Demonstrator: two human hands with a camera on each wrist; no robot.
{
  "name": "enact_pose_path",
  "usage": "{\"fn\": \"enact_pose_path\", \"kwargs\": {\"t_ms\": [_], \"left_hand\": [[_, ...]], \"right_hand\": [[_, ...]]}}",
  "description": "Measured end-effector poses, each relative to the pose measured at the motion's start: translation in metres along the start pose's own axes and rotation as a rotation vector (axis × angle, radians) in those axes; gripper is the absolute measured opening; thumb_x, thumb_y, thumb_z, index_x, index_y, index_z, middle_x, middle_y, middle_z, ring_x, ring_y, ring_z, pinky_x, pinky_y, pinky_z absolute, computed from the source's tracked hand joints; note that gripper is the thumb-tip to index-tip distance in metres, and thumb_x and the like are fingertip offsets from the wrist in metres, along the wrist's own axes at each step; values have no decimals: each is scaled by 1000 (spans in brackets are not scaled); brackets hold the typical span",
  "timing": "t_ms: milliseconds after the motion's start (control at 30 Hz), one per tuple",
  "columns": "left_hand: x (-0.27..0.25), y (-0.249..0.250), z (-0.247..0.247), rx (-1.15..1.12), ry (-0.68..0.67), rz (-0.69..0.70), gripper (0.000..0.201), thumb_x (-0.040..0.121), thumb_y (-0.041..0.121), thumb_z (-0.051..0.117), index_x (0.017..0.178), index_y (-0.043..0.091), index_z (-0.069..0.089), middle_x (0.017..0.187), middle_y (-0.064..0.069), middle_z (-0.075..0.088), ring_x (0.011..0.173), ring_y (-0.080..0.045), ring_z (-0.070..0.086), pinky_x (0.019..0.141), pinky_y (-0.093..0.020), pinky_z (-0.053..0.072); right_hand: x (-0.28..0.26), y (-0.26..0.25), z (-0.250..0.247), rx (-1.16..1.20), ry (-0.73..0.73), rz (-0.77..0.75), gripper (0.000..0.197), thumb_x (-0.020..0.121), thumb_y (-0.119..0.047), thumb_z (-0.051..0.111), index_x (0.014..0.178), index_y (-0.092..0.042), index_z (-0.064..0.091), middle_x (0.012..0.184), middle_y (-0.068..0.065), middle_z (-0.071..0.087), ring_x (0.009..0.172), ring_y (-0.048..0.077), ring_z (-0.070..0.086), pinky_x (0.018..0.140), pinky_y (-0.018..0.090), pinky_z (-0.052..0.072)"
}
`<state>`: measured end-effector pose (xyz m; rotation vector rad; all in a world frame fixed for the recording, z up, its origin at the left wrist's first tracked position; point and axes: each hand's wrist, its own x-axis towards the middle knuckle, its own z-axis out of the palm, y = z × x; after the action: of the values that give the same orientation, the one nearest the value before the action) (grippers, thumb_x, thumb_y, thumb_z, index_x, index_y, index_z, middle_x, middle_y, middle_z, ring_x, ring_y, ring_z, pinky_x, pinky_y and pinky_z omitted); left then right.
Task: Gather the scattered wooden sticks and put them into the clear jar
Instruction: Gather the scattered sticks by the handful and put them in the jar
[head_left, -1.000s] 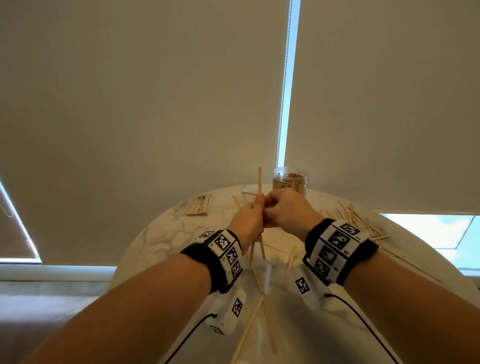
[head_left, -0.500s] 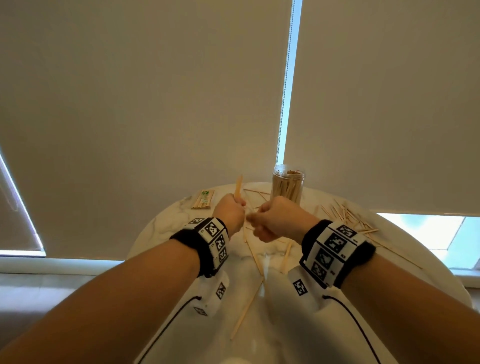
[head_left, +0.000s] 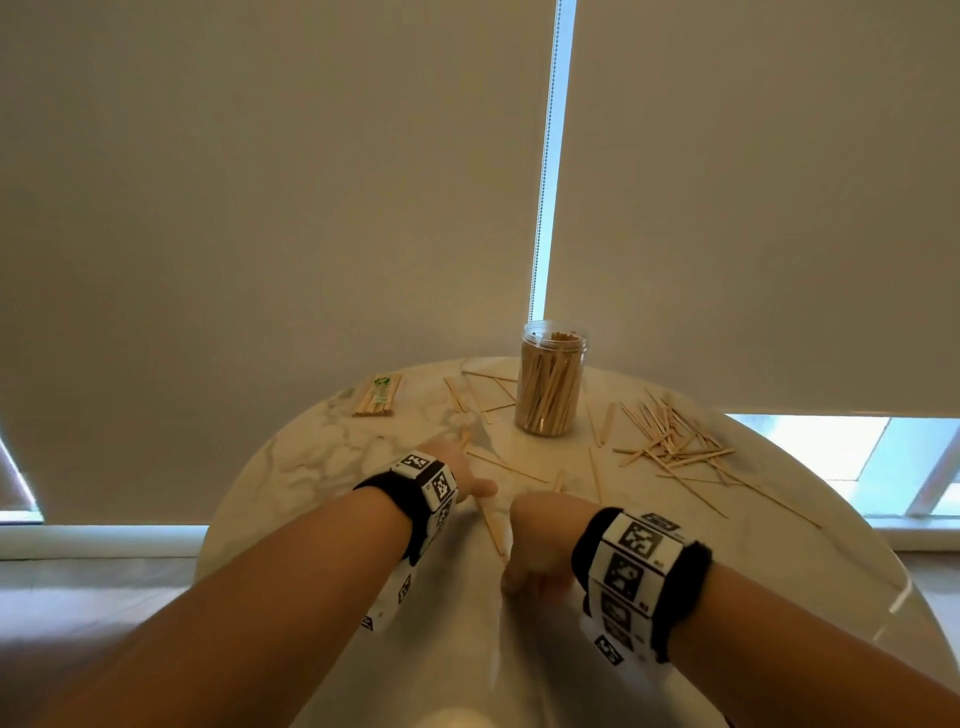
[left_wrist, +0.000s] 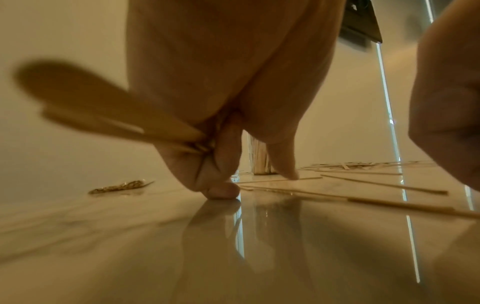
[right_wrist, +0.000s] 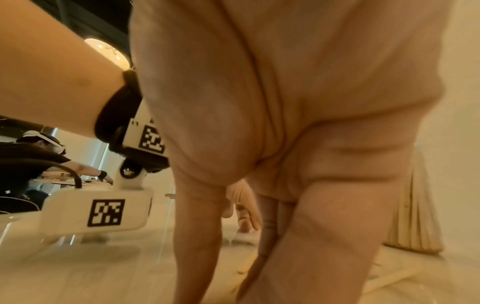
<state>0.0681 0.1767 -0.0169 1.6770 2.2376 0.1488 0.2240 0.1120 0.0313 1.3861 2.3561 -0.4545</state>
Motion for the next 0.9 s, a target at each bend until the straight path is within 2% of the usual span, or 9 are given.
{"fn": "enact_pose_path", "kwargs": {"t_ms": [67, 167, 233, 333, 467, 667, 767, 867, 900], "left_hand": [[-2, 7, -4, 75, -37, -46, 68, 85, 52, 72, 133, 8, 54, 100, -5, 63, 99, -24, 61, 82, -31, 49], [-3, 10, -10, 158, -52, -5, 38, 92, 31, 69, 119, 5, 64, 117, -8, 68, 102, -24, 65, 80, -29, 49], [-2, 9, -10, 183, -30, 22, 29, 95, 18, 62, 121, 4, 65, 123, -11, 67, 110, -25, 65, 85, -29, 50], [-8, 6, -9, 248, -18, 13, 27, 98, 19, 57, 119, 4, 65, 119, -11, 68, 107, -25, 67, 85, -30, 53], [-18, 1, -12, 155, 33, -12, 40, 103, 25, 50, 140, 10, 50, 135, -12, 59, 122, -28, 59, 97, -33, 48], [-10, 0, -28, 76, 28, -32, 35, 108, 23, 38, 127, 1, 58, 130, -19, 59, 119, -32, 58, 91, -36, 47], [10, 2, -31, 2, 86, -25, 43, 109, 23, 31, 130, -5, 56, 134, -20, 58, 123, -34, 56, 97, -36, 44], [28, 13, -27, -11, 61, -18, 38, 107, 14, 34, 130, -6, 57, 133, -22, 59, 123, -35, 57, 96, -35, 45], [30, 18, -25, 2, 39, -6, 37, 107, 12, 34, 128, -6, 58, 131, -21, 60, 121, -33, 59, 93, -34, 47]], "right_hand": [[0, 7, -3, 34, -35, 21, 28, 88, -27, 74, 101, -2, 75, 97, 7, 77, 75, 18, 68, 77, 30, 58], [1, 14, -1, 31, -52, 32, 18, 89, -22, 70, 88, -6, 76, 65, -4, 72, 50, 8, 58, 55, 19, 51], [0, 16, 0, -41, -32, 42, 23, 89, -22, 66, 69, -11, 68, 50, -6, 61, 49, 9, 54, 53, 18, 47], [-4, 17, 7, -92, 18, 35, 30, 92, -25, 62, 67, -9, 58, 65, 3, 58, 58, 18, 54, 58, 25, 47], [-6, 23, 16, -70, 92, 35, 29, 96, -27, 55, 108, -3, 68, 97, 10, 64, 85, 23, 58, 76, 29, 48], [7, 58, -17, 383, 156, 202, 23, 99, -21, 53, 93, -4, 68, 94, 12, 75, 72, 22, 73, 74, 32, 62], [15, 78, -32, 269, 229, 235, 27, 103, -9, 42, 106, 6, 66, 109, 14, 69, 88, 26, 66, 79, 24, 52], [30, 93, -31, 193, 248, 295, 31, 103, -7, 36, 77, -4, 55, 82, 6, 54, 68, 15, 51, 55, 18, 40], [34, 94, -29, 161, 236, 314, 31, 103, -8, 36, 82, -3, 58, 84, 6, 55, 72, 16, 54, 58, 18, 42]]}}
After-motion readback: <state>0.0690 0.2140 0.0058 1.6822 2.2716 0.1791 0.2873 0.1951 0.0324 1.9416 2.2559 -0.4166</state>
